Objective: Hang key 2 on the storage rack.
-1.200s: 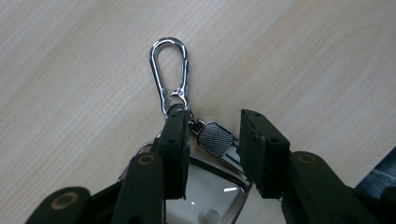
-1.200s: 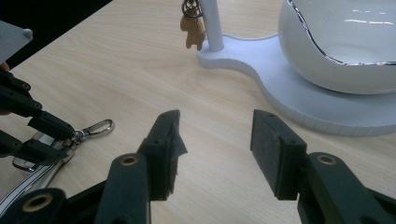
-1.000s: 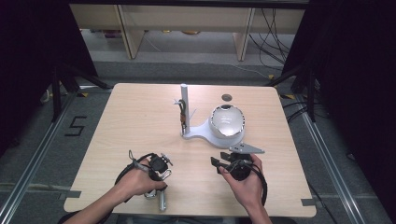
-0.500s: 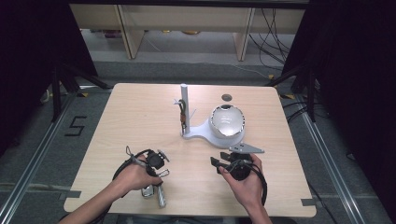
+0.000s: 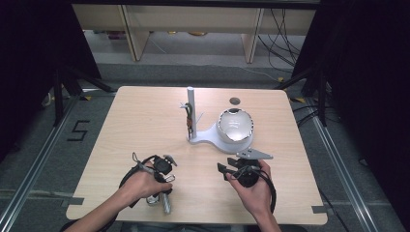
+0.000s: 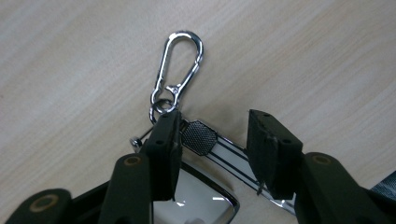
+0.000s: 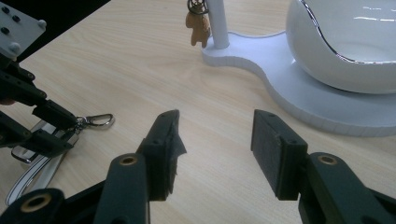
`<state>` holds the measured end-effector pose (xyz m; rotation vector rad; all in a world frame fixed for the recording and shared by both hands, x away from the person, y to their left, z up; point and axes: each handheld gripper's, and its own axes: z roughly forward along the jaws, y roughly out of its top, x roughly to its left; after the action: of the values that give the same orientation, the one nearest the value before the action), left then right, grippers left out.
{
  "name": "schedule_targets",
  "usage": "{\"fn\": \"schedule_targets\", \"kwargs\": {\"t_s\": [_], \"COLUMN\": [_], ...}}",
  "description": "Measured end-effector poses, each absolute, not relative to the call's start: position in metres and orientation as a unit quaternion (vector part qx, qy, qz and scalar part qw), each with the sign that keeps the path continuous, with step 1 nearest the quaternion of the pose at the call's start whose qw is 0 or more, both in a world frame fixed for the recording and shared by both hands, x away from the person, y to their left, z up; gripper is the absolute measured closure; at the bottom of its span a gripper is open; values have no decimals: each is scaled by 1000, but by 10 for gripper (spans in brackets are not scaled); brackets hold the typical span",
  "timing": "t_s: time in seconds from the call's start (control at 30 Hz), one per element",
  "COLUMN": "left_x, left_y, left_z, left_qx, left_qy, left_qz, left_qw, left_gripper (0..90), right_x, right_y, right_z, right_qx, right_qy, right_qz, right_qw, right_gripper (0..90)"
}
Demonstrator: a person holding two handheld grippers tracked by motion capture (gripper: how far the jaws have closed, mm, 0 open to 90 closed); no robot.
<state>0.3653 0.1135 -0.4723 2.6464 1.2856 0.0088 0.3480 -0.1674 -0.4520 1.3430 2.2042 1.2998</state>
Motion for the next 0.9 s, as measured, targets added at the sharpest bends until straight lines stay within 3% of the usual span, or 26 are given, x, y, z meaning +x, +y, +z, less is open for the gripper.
{"fn": "schedule_targets", "kwargs": {"t_s": [0.27,0.43,0.7,0.9], "left_x": [365,368,378,375], "left_y": [112,116,123,124], "left_z": [-476,-475,-475,-468], "left_qx": [892,917,935,924], "left_qy": [441,390,345,372], "left_qz": [4,16,32,26], "left_qw": [96,82,76,87], "left_gripper": [540,620,662,577], "right_x": [347,348,348,347], "right_y": [-167,-167,-167,-168], "right_z": [-451,-451,-451,-450], "right_qx": [465,462,460,466], "right_qy": [753,757,758,754], "right_qz": [449,445,446,447], "right_qw": [121,123,121,120], "right_gripper": [522,521,518,516]}}
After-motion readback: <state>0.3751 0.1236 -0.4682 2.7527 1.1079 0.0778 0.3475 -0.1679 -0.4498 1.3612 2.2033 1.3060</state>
